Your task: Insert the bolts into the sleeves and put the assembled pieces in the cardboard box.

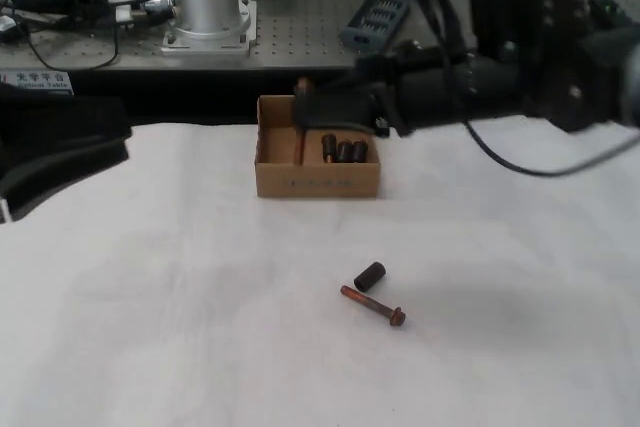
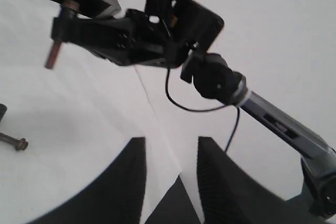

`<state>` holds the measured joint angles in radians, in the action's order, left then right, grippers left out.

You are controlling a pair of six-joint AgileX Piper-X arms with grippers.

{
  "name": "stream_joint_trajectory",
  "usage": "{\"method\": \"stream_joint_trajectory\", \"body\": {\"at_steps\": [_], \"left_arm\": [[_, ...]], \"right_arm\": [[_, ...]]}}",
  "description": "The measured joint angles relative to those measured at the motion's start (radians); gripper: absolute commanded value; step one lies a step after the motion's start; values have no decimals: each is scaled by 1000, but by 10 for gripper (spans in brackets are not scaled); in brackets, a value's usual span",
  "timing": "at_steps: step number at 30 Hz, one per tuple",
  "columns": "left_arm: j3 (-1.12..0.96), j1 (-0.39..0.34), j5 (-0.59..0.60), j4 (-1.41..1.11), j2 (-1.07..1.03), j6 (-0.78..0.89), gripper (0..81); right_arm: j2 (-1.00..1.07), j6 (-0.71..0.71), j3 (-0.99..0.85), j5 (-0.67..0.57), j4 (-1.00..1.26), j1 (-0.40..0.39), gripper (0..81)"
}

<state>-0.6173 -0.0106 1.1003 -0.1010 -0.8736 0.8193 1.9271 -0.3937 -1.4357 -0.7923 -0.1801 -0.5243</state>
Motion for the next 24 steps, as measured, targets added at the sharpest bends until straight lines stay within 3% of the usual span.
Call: {"method": "stream_joint_trajectory", "body": {"at_steps": [9,10,13,17,24], "left_arm": [[-2,92,-104,341,164,-122,242],[-2,100,-133,377,181,-142,242],[-2,121,-228,506,219,-207,242],[-2,125,-360,630,236,-331,242],[-2,125,-392,652,236,-401,242]], "right_arm": [[286,33,-389,166,-229,48,29],[387,35,-546,222,-307,61,29],[503,35,-712,262,-396,65,29],[598,29,-821,281,-454,59,29],[642,37,-856,352,-498,36,29]]}}
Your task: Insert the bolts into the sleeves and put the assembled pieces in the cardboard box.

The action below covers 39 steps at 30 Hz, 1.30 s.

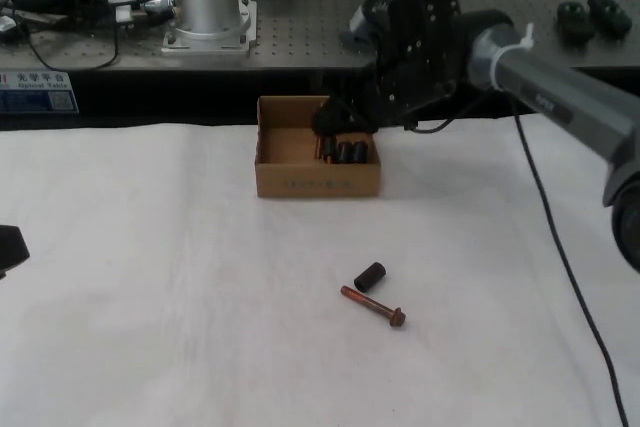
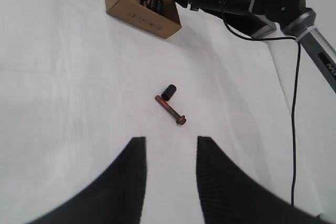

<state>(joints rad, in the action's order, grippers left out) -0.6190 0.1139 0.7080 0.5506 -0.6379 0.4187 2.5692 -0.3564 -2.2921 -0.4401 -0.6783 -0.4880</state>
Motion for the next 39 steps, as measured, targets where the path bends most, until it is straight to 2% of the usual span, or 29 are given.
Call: {"method": "stream_joint_trajectory", "body": {"at_steps": [5,7,10,12,20,27,29,32,36,39], "left_arm": [[0,0,-12,0,0,-28,242],[0,0,-12,0,0,-36,242],[0,0,-12,0,0,-42,242],[0,0,-12,0,0,-42,242],[0,0,-12,0,0,-46,242],[0,0,-12,0,0,-119,242],[0,0,-26,0,0,-144,242],[0,0,-66,0,0,-161,242],[0,0,-86,0,0,-166,242],[0,0,-92,0,0,-169,242]], "right_arm": [[0,11,-12,4,0,-8,0],[0,21,-12,4,0,-7,79],[0,22,-12,4,0,-8,266],[0,21,-12,4,0,-8,327],[-4,23,-15,-8,-66,-8,321],[-117,151,-15,-2,-272,-8,321],[-162,218,-15,29,-374,-8,321],[-229,329,-17,143,-556,-8,321],[-285,408,-18,246,-721,-8,321],[-322,422,-3,258,-758,-8,321]]}}
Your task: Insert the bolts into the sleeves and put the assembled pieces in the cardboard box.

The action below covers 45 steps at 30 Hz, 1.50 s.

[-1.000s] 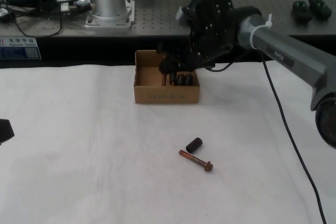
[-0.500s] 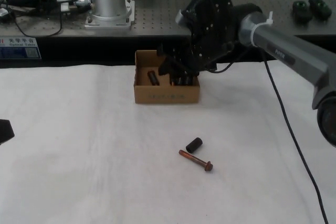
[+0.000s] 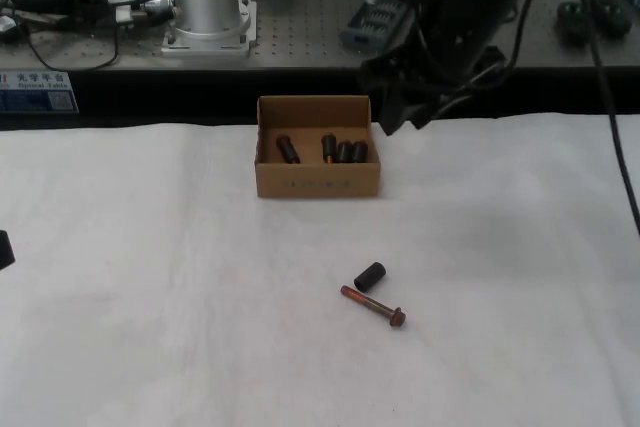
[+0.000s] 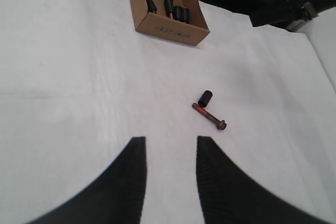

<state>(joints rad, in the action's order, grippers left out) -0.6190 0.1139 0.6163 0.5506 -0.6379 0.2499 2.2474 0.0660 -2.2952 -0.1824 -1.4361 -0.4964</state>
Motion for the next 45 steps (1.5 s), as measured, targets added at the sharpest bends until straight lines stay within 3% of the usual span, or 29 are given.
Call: {"method": "stream_joint_trajectory", "body": {"at_steps": [10,13,18,26,38,45], "left_arm": [[0,-20,5,0,-19,0,242],[0,-64,21,0,-54,0,242],[0,-180,37,0,-110,-16,242],[0,-280,37,0,-141,-34,242],[0,-323,37,0,-146,-44,242],[0,-323,37,0,-146,-51,242]], "right_arm": [[-319,10,350,10,3,-65,321],[-462,11,567,10,37,-111,321],[-584,13,762,10,85,-146,321],[-941,13,1105,10,156,-186,321],[-1099,29,1256,18,304,-186,321],[-1035,290,1260,49,466,-186,321]]}}
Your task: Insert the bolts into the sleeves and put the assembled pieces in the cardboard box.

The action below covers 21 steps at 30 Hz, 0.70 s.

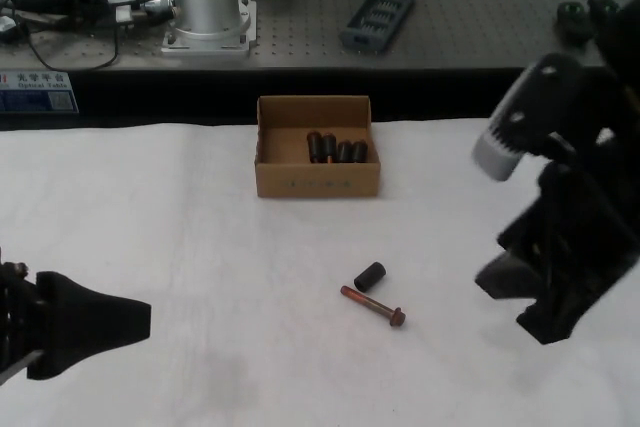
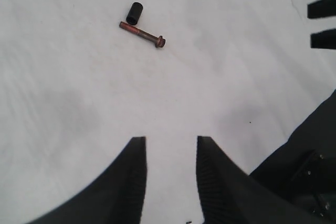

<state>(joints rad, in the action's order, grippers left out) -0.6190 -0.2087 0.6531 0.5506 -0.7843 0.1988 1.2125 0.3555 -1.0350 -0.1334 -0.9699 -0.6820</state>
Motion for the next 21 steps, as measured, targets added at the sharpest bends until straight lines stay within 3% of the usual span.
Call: {"method": "stream_joint_trajectory", "body": {"at_steps": [5,11,21], "left_arm": [[0,0,0,0,0,-56,242],[0,0,0,0,0,-157,242],[0,0,-63,0,0,-339,243]], "right_arm": [[172,356,0,75,274,23,321],[366,571,0,147,581,65,239],[533,1005,6,133,693,76,234]]}}
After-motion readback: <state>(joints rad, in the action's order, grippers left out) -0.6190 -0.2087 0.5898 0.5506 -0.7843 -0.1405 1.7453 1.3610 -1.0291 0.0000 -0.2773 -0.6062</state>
